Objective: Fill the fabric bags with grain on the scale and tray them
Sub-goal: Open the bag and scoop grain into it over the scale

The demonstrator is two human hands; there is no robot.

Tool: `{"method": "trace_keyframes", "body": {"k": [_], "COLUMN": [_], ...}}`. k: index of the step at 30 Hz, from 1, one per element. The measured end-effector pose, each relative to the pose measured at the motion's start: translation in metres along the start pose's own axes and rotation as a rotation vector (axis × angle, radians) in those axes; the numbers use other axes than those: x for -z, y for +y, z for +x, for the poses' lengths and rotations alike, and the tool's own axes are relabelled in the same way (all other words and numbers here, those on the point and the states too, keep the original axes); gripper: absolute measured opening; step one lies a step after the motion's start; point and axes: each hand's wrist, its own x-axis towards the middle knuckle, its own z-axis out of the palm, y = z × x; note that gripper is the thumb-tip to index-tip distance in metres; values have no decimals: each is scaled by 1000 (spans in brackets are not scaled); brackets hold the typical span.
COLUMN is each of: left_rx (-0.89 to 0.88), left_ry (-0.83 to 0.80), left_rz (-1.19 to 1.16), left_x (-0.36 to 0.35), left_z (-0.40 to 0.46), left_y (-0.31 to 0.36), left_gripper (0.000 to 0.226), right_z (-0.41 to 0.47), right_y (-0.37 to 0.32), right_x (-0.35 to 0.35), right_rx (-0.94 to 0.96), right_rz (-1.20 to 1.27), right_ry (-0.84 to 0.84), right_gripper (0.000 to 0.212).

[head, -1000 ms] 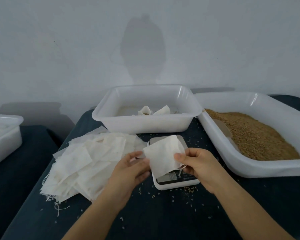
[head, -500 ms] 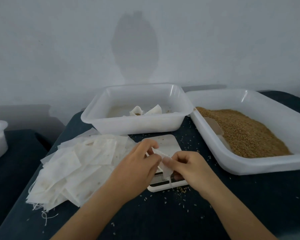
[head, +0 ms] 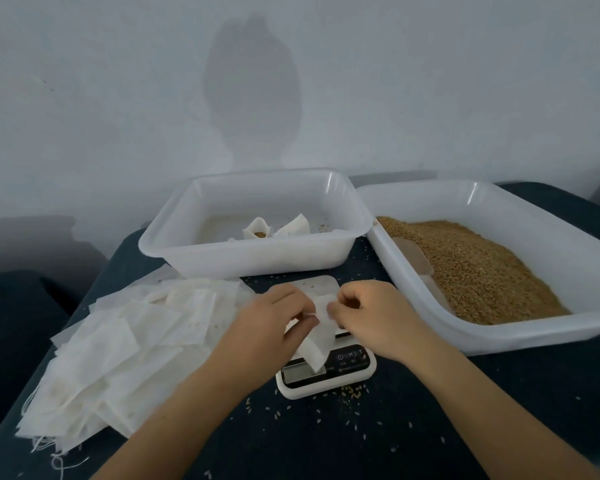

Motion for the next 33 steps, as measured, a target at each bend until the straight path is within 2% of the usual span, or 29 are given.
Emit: {"method": "trace_keyframes", "body": {"k": [2,4,6,7,9,10,13,14,15,16,19,21,24,27,30,31,33], "left_rx": [4,49,42,21,-22,-33,-32,-35,-34,-35,-16,10,80,84,63,58,48], "left_ry": [-16,21,28,15,-4,-3,2,1,3,10,38,58,82,106,95,89,84], "left_rz": [22,19,40,61,91,98,108,113,114,110,72,41,23,17,10,8,6], "left_x": [0,4,6,6,4,4,1,-1,-2,-3,-2,-1,0,-3,-7,-8,-10], "left_z": [4,7,10,11,14,17,21,21,21,20,17,15,16,20,23,23,21], "left_y": [-5,-12,-16,-16,-15,-15,-12,-11,-10,-9,-11,-14,-17,-17,-13,-12,-11], "left_gripper": [5,3,3,5,8,8,3,1,4,9,18,24,20,11,8,8,8], "right_z": [-1,5,22,32,49,57,70,72,73,74,75,74,67,65,74,78,87], "right_y": [-4,1,18,28,43,50,69,74,78,81,85,85,79,69,62,61,62], "right_x": [21,55,91,104,112,109,98,95,93,92,98,111,132,137,131,127,119], "right_rx": [-10,-51,-172,-259,-413,-465,-597,-621,-638,-654,-639,-575,-502,-530,-567,-563,-537], "right_rz": [13,54,-122,-301,-608,-683,-622,-576,-538,-516,-524,-541,-546,-683,-781,-796,-784], "right_ry": [-88,42,185,158,-42,-147,-326,-351,-366,-371,-333,-206,-59,-103,-180,-185,-185], "right_gripper": [26,26,31,34,32,28,13,14,25,32,31,32,37,32,16,17,32]}}
